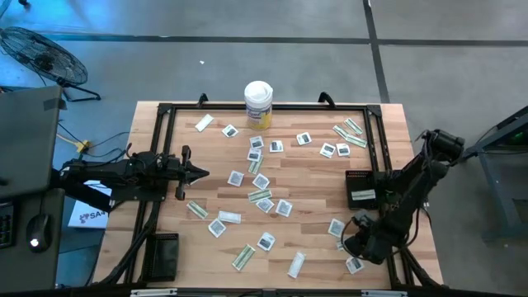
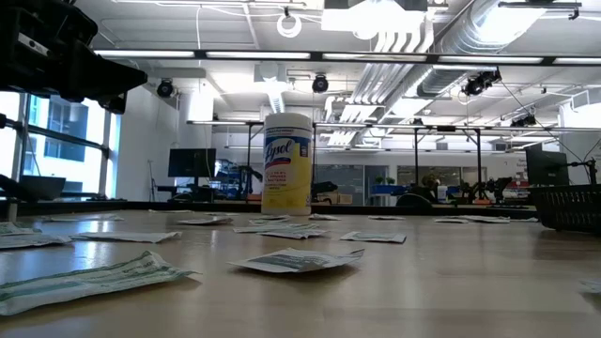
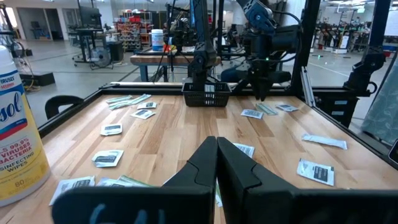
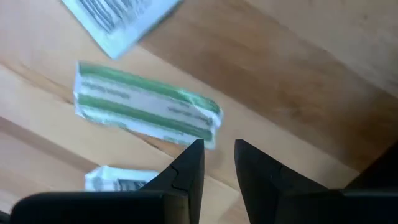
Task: Pick & Place First Aid Supplies
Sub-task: Put the white bandage pad into the right black bin
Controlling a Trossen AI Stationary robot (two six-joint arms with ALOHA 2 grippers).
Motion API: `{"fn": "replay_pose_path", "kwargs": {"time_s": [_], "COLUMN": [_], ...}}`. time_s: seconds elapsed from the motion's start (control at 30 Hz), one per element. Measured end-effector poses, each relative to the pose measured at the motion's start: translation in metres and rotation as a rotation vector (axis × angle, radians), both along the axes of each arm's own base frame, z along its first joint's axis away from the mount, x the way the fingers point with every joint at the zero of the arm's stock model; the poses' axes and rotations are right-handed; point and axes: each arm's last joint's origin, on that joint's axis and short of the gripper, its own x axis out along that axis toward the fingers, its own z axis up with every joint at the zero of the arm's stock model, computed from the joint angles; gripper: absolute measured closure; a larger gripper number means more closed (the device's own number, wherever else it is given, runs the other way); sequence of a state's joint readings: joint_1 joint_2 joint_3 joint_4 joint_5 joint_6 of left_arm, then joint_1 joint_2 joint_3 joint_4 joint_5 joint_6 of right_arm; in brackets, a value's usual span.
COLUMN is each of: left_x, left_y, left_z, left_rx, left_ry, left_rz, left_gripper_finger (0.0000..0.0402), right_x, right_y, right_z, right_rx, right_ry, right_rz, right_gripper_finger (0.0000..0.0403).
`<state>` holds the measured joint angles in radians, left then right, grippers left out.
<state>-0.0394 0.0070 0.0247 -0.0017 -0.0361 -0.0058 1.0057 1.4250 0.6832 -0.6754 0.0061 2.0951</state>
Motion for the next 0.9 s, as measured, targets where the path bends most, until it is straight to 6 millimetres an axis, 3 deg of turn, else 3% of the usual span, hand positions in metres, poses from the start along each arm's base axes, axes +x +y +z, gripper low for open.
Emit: {"fn": "replay_pose_path", "kwargs": {"time_s": [0.33, 0.9], "left_x": [0.000, 0.000], "left_y": [0.000, 0.000], "left_z": [0.000, 0.000], "left_rx": [0.000, 0.000], "left_ry": [0.000, 0.000], "left_rz": [0.000, 0.000], "left_gripper_finger": [0.0401, 0.0401], "right_x": [0.019, 0.025], "right_y": [-0.007, -0.003], "right_z": [-0.002, -0.019], "right_rx": [0.022, -0.013], "right_ry": [-0.026, 0.026], "right_rz": [-0.064, -0.087], "right_gripper_finger": [0.0320, 0.0321]}}
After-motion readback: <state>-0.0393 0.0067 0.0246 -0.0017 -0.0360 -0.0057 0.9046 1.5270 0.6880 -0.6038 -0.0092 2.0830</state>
